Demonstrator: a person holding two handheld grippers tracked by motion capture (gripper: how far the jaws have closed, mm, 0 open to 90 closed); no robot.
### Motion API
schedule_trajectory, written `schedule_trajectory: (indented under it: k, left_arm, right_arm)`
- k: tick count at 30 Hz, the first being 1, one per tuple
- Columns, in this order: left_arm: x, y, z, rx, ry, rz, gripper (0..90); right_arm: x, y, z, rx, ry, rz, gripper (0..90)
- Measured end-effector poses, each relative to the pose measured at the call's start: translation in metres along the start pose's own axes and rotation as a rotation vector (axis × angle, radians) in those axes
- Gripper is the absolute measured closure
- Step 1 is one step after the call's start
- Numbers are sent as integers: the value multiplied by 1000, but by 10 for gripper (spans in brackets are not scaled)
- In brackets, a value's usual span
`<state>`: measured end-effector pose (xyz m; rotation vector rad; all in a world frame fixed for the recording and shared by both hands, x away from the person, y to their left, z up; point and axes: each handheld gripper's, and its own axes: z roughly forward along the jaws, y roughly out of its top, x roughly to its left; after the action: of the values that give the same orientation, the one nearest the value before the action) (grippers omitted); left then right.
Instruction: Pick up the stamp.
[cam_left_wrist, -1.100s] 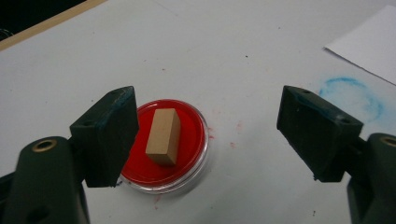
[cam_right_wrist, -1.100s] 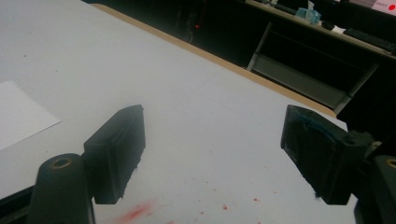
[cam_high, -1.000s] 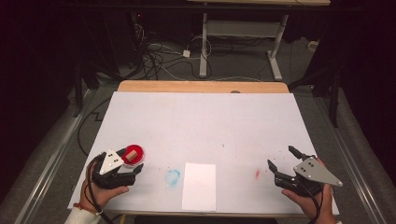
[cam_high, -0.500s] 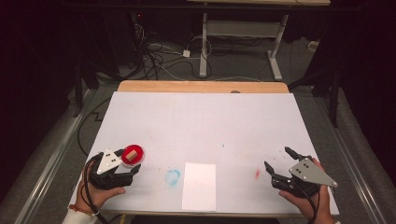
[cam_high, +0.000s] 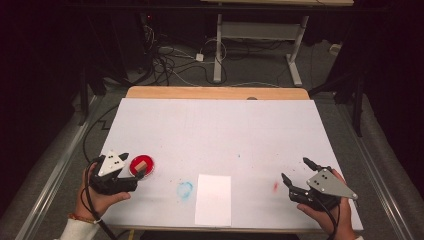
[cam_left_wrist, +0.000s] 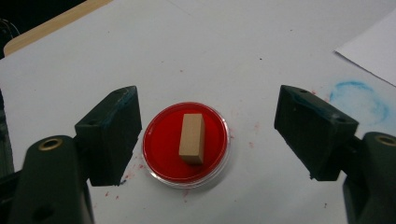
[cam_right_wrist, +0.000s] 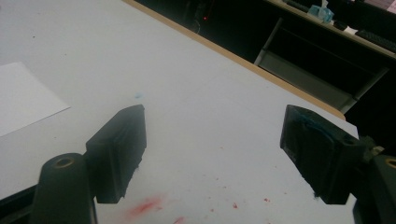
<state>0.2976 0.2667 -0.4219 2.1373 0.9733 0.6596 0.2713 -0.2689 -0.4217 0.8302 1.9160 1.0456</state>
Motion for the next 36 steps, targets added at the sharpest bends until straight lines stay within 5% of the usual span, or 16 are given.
schedule_trajectory:
  k: [9,17,25,36]
  left_arm:
    - [10,5,-2,12,-7,-1,244]
    - [25,14,-1,75,-31,12,265]
    - [30,17,16,173,-118,12,344]
    - [29,16,45,339,-150,16,537]
  right_arm:
    - [0,0,1,6,1,1,232]
    - [0,-1,3,20,6,-2,233]
    - [1,-3,5,38,10,-8,237]
    - [3,-3,6,48,19,-22,247]
